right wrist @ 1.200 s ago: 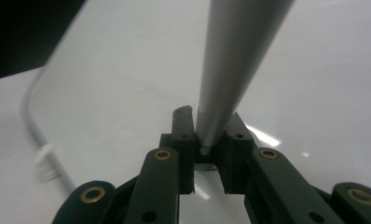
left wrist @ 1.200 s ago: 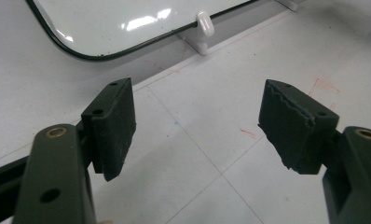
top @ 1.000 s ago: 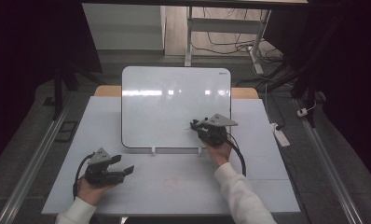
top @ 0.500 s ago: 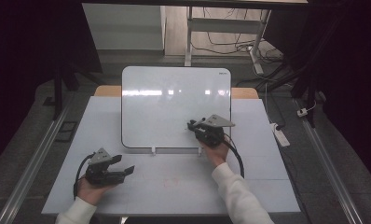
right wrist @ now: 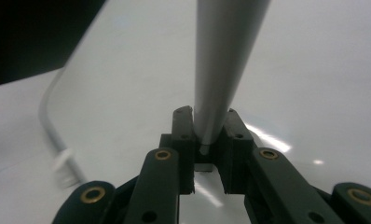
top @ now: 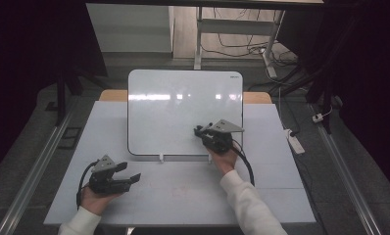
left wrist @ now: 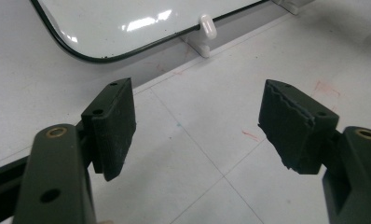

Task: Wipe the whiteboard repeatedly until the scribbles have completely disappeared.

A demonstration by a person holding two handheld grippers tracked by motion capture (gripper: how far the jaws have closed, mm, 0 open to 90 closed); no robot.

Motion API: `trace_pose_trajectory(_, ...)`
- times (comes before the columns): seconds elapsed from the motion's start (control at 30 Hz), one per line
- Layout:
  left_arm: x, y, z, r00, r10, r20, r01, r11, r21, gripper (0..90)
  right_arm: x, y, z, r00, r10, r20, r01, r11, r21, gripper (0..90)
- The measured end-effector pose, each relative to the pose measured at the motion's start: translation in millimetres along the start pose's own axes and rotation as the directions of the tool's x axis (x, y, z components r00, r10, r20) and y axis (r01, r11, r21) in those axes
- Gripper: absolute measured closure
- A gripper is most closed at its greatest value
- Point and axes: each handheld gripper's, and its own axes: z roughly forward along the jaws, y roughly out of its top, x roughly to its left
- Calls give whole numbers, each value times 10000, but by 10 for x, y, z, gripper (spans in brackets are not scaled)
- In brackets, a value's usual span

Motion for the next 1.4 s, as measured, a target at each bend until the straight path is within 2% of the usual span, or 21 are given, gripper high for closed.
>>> trace_pose_trajectory(0.07, -1, 0, 0, 10000, 7, 1, -7, 10000, 5, 282, 53, 25, 56, 9991, -431, -31, 431, 9990, 123, 782)
trace_pose_trajectory(0.13, -3, -1, -1, 10000, -1, -13, 1, 10000, 0, 283, 12, 53, 60, 9997, -250, 10, 250, 9997, 15, 782)
trace_pose_trajectory(0.17, -2, -1, -1, 10000, -2, -22, 2, 10000, 4, 282, -74, 111, 34, 9992, -90, 383, 101, 9996, -279, 783)
trace_pose_trajectory(0.27, 4, -1, 0, 10000, -4, -7, 4, 10000, -10, 282, -86, 122, 23, 9991, -70, 415, 80, 9997, -230, 782)
trace_pose_trajectory(0.33, 6, -2, 1, 10000, -10, -5, 10, 10000, -6, 282, -22, 78, 37, 9997, -216, 66, 216, 9997, 69, 782)
trace_pose_trajectory(0.37, 8, -2, 3, 10000, -12, -5, 12, 10000, 2, 282, -22, 78, 37, 9997, -216, 66, 216, 9997, 69, 782)
trace_pose_trajectory(0.43, 5, -1, 2, 10000, 8, 4, -8, 10000, 4, 282, 40, 8, 42, 9986, -259, -466, 282, 9984, 499, 783)
trace_pose_trajectory(0.5, -2, -2, -5, 10000, 21, -8, -21, 10000, -20, 282, 30, 10, 36, 9983, -232, -528, 258, 9984, 506, 782)
trace_pose_trajectory(0.6, 1, -1, -11, 10000, 12, -26, -12, 10000, -50, 283, -55, 42, -27, 9999, -102, -13, 103, 9996, 270, 782)
trace_pose_trajectory(0.67, 7, -1, 0, 10000, -18, -19, 18, 10000, -25, 283, -54, 29, -37, 10000, 15, 41, -16, 9998, 178, 782)
trace_pose_trajectory(0.7, 7, -1, 0, 10000, -18, -19, 18, 10000, -25, 283, -34, 21, -28, 10000, -55, -71, 57, 9996, 291, 782)
trace_pose_trajectory(0.77, 9, 1, 5, 10000, -25, -26, 25, 10000, -17, 283, 11, -9, 3, 9981, -153, -590, 190, 9978, 627, 782)
trace_pose_trajectory(0.83, 8, 0, 1, 10000, -16, -62, 16, 10000, -53, 284, 17, -8, -2, 9981, -210, -576, 252, 9970, 733, 782)
trace_pose_trajectory(0.9, 7, 0, -9, 10000, -15, -83, 14, 9999, -127, 286, -38, 12, -59, 9987, 115, -505, -76, 9970, 774, 782)
trace_pose_trajectory(0.97, 8, 0, -15, 9999, -25, -113, 23, 9998, -204, 288, -57, 30, -121, 9975, 276, -646, -228, 9970, 735, 782)
trace_pose_trajectory(1.07, 9, 6, -13, 9999, -28, -150, 23, 9995, -312, 289, -35, 53, -183, 9958, 242, -883, -178, 9972, 720, 782)
trace_pose_trajectory(1.1, 7, 10, -15, 9999, -27, -164, 21, 9993, -366, 291, 4, 76, -250, 9915, 371, -1246, -281, 9969, 733, 781)
trace_pose_trajectory(1.2, 1, 15, -24, 9999, 24, -171, -32, 9989, -471, 291, 34, 86, -301, 9886, 436, -1439, -330, 9966, 757, 781)
trace_pose_trajectory(1.23, -1, 16, -31, 9998, 48, -167, -57, 9986, -521, 292, 74, 93, -367, 9841, 535, -1692, -405, 9960, 793, 781)
trace_pose_trajectory(1.3, -5, 17, -45, 9998, 44, -189, -57, 9978, -664, 294, 93, 94, -398, 9827, 566, -1765, -425, 9956, 830, 781)
trace_pose_trajectory(1.4, 0, 21, -52, 9998, 33, -210, -49, 9970, -767, 296, 172, 63, -483, 9754, 686, -2095, -474, 9934, 1047, 781)
